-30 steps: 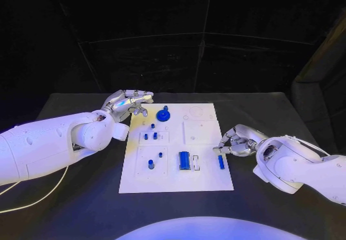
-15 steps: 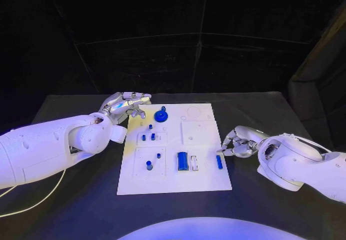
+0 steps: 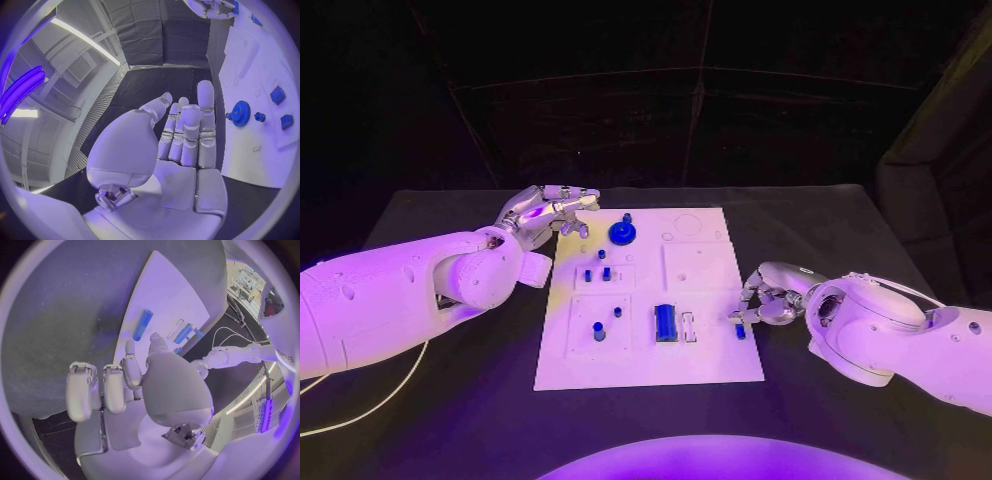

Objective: Assemble the parts on the task board

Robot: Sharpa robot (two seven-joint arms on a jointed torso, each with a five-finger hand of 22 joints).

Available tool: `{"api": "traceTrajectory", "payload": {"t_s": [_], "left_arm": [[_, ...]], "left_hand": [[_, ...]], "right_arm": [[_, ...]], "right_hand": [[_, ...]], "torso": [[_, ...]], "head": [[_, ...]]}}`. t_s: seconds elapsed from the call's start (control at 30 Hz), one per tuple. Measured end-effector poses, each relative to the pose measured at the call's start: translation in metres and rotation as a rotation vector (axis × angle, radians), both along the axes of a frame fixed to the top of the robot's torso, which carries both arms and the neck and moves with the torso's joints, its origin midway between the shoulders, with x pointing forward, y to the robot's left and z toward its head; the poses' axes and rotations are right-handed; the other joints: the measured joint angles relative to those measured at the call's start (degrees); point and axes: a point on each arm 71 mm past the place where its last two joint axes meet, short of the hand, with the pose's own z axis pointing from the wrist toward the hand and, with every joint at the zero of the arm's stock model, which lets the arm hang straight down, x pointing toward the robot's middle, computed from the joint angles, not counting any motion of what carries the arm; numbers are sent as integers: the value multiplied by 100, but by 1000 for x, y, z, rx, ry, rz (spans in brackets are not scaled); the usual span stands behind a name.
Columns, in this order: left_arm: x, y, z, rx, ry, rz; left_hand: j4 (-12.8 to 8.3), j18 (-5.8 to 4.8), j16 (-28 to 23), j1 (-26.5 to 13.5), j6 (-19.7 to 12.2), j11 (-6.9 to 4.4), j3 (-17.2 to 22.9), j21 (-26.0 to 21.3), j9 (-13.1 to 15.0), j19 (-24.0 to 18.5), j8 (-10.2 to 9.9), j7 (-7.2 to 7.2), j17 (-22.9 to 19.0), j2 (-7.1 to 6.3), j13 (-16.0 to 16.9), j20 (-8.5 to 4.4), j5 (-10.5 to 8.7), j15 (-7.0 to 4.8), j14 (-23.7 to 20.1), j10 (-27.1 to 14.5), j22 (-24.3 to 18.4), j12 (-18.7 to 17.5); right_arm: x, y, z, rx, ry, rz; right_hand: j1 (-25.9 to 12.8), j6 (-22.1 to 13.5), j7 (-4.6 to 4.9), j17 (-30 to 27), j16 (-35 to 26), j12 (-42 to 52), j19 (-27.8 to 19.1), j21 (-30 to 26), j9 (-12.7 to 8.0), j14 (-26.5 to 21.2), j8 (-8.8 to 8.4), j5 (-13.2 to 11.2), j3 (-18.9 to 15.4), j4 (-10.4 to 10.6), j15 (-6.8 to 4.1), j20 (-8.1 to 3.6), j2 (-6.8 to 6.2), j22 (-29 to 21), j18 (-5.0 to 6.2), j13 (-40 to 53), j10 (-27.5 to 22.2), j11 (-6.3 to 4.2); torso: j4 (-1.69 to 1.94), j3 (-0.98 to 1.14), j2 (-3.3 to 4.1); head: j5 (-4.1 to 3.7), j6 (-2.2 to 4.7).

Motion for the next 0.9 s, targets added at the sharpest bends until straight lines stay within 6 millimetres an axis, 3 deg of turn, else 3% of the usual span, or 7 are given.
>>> {"api": "traceTrajectory", "payload": {"t_s": [0.77, 0.9], "left_arm": [[0, 3, 0, 3, 0, 4], [0, 3, 0, 3, 0, 4]], "left_hand": [[0, 0, 0, 0, 0, 0, 0, 0, 0, 0, -1, 0, 1, 0, 0, 0, 0, 1, 1, 0, 1, 0], [0, 0, 0, 0, 0, 0, 0, 0, 0, 0, -1, 0, 1, 0, 0, 0, 0, 1, 1, 0, 1, 0]], "right_arm": [[0, 7, -1, -98, -18, 39], [-2, 12, -1, -102, -13, 55]], "right_hand": [[-31, 166, -42, 4, -21, -47, 0, -23, 5, 0, -29, -298, -169, 109, 0, 0, -31, 3, 0, 0, -22, -21], [204, 194, -52, 4, -22, -46, 0, -23, 11, 0, -28, -211, -127, -42, 0, 0, -78, 3, -1, 10, -24, -22]], "torso": [[-3, 2, 8], [-3, 2, 8]], "head": [[5, -41], [8, -57]]}}
